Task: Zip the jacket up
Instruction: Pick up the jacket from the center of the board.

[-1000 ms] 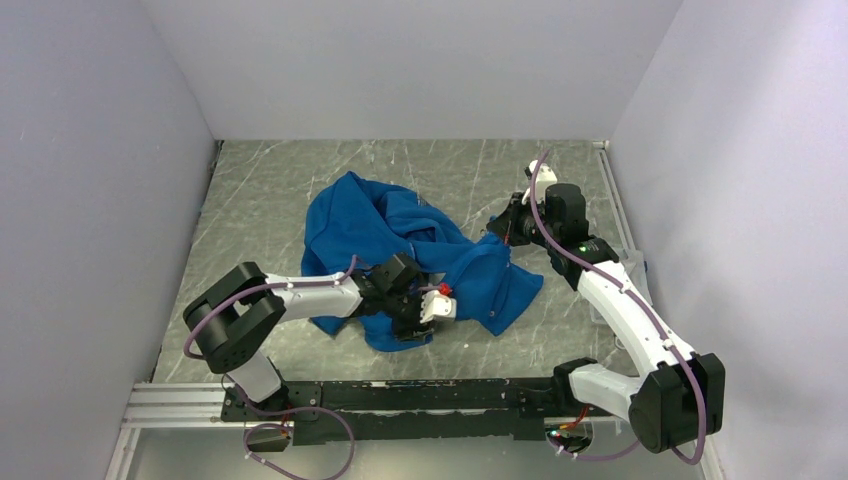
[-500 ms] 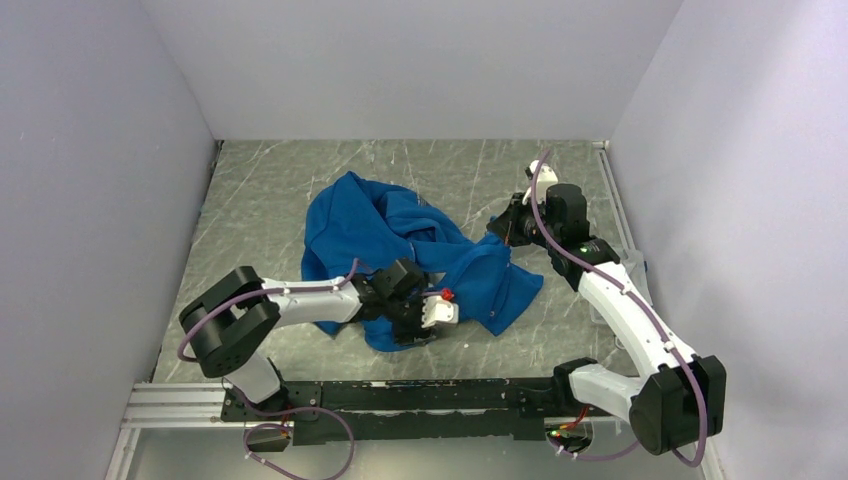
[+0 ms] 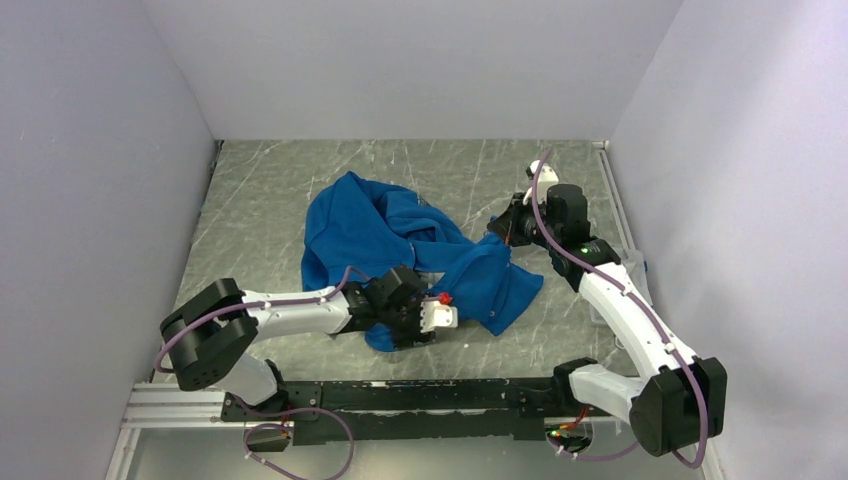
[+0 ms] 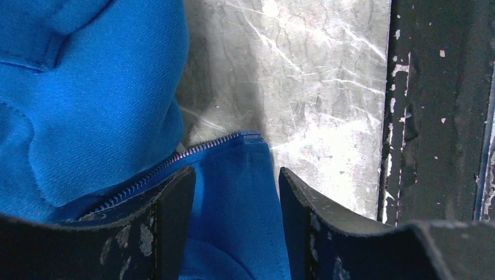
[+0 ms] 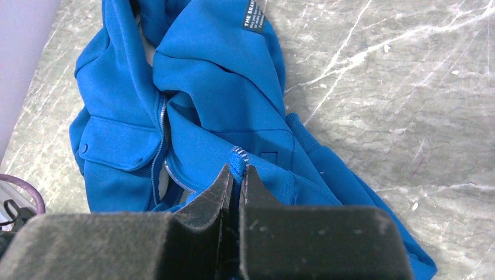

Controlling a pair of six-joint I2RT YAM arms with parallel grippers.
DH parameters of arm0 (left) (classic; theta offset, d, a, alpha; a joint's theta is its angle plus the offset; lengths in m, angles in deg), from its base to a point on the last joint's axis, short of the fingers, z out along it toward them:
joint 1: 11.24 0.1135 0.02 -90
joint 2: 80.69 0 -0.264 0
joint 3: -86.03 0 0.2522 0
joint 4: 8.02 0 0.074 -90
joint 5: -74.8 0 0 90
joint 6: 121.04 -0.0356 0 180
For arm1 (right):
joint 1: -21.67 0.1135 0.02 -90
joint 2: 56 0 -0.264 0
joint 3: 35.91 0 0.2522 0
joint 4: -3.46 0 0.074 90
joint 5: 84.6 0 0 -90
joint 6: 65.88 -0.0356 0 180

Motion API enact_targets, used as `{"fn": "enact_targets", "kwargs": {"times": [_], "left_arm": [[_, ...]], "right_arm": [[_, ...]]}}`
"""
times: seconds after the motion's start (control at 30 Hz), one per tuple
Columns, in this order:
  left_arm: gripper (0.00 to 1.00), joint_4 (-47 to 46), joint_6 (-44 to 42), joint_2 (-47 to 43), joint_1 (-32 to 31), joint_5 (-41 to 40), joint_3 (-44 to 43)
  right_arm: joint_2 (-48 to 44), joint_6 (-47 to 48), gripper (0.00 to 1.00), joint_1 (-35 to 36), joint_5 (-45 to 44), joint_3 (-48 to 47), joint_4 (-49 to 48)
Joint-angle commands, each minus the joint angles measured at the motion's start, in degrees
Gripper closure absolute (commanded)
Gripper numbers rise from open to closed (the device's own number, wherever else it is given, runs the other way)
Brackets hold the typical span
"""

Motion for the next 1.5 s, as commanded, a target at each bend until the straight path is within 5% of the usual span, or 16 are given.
{"fn": "enact_targets", "kwargs": {"times": [0.0, 0.37, 0.73, 0.97, 1.03, 1.13, 1.27, 1.47], "left_arm": [[0.40, -0.6, 1.9, 1.6, -0.3, -0.6, -0.7], [0.36, -2.2, 1.6, 5.4, 0.0, 0.6, -2.2], [0.62, -2.4, -1.2, 6.8, 0.1, 1.5, 0.5], [0.62, -1.9, -2.7, 7.6, 0.0, 3.1, 1.0], [0.69, -1.6, -3.4, 7.5, 0.1, 3.5, 0.8], [0.96, 0.0, -5.7, 6.5, 0.0, 3.6, 0.0], [1.00, 7.1, -10.1, 2.9, 0.3, 2.5, -5.0], [1.00, 19.5, -5.4, -6.3, 19.0, 11.2, -19.0]], "right_arm": [[-2.0, 0.4, 1.00, 0.2, 0.4, -1.5, -1.8], [-2.0, 0.3, 1.00, 0.2, 1.1, -0.3, -2.8], [-3.4, 0.9, 1.00, 0.2, 1.5, 0.0, -2.0], [-3.7, 1.4, 1.00, 0.2, 1.1, -0.5, -1.1], [-3.9, 1.2, 1.00, 0.2, 1.1, -0.5, -1.1], [-3.7, 1.0, 1.00, 0.2, 1.0, -0.7, -1.0], [-2.5, 1.9, 1.00, 0.2, 0.5, -2.0, 0.3], [-0.7, 4.1, 1.00, 0.1, -7.3, -6.8, 5.4]]}}
